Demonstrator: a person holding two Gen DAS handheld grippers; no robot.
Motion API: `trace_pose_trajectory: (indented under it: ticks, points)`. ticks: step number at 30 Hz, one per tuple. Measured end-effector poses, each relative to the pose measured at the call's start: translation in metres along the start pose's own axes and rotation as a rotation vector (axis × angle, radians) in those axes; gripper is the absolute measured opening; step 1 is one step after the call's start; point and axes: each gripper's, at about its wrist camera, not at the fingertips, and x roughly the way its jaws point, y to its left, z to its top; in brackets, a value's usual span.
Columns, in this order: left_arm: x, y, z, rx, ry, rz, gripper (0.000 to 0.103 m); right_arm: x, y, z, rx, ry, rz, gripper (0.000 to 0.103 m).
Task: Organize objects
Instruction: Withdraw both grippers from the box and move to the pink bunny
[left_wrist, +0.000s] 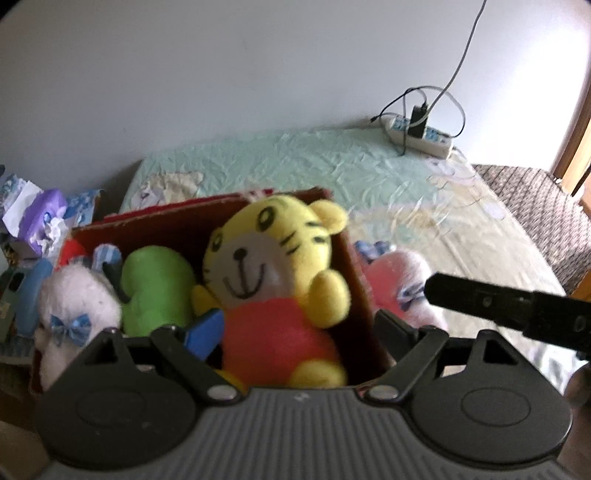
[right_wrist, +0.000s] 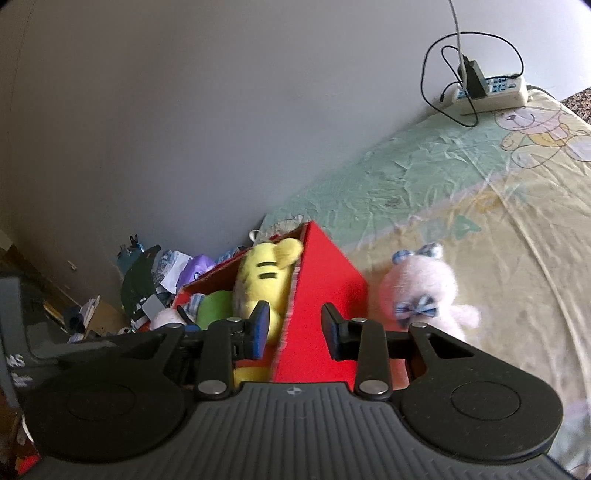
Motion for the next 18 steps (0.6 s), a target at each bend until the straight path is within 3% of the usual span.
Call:
trace_pose_trajectory:
  ticks: [9, 18]
  points:
    - [-0.012, -0.036, 0.005, -0.048, -0.062, -0.032, 0.086, -0.005, -0.058, 0.010, -0.002, 0.107, 0.008, 0.035]
    - [-0.019, -0.098, -0.005, 0.014, -0.080, -0.089, 0.085, -0.001, -0.107, 0.018, 0.054, 0.160, 0.014, 0.035]
